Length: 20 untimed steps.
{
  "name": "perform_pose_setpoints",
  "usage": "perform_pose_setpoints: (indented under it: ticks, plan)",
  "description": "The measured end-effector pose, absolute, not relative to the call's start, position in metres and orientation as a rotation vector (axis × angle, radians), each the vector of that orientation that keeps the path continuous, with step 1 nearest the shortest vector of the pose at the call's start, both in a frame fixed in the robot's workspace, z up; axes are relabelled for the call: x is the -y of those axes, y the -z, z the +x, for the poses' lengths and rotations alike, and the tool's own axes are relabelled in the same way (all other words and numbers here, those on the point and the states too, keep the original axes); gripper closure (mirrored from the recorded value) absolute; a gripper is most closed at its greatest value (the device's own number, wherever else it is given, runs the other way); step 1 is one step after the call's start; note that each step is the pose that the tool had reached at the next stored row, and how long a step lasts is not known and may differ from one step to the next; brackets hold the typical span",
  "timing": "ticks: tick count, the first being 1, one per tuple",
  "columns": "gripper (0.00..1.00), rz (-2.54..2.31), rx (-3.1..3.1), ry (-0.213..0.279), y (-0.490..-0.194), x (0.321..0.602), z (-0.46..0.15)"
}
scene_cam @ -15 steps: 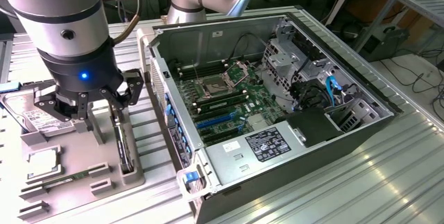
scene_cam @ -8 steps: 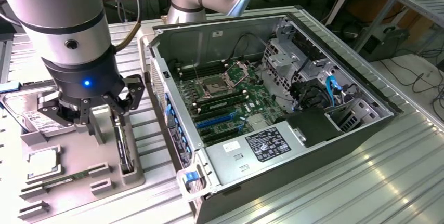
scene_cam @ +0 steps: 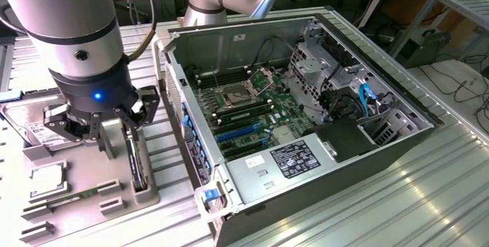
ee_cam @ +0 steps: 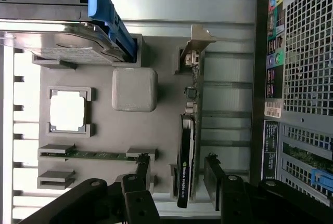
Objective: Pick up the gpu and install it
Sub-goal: 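Pick up the gpu and move the gpu toward the slot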
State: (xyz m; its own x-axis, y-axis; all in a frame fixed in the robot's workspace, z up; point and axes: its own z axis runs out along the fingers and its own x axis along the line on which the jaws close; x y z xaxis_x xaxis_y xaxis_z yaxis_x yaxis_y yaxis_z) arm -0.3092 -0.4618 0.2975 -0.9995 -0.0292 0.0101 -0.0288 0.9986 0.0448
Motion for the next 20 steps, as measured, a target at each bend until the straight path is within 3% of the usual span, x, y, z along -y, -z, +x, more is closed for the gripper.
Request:
perform_pose_setpoints:
  ticks: [20]
  plan:
    - [0.46,0.045,3.13,0.07,-0.277,0.464,-0.307]
